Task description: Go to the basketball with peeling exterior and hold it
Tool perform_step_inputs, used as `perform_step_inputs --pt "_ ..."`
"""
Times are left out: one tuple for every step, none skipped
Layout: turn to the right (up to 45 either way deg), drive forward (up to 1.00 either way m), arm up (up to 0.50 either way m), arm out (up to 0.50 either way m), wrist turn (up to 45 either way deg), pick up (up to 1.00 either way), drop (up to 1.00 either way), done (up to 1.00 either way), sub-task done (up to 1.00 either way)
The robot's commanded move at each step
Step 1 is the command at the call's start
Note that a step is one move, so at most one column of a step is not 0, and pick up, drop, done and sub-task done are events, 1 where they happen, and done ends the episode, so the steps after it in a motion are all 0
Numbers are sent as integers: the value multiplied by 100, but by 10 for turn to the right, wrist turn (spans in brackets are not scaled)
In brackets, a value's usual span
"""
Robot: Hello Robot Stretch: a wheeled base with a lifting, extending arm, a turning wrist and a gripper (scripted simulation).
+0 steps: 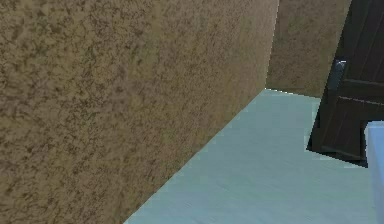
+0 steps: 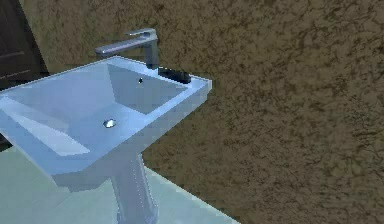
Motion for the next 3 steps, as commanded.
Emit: perform_step_inputs --pt "60 0 0 0 0 0 0 0 0" --pt "30 0 0 0 0 0 0 0 0" --pt "-450 0 0 0 0 0 0 0 0"
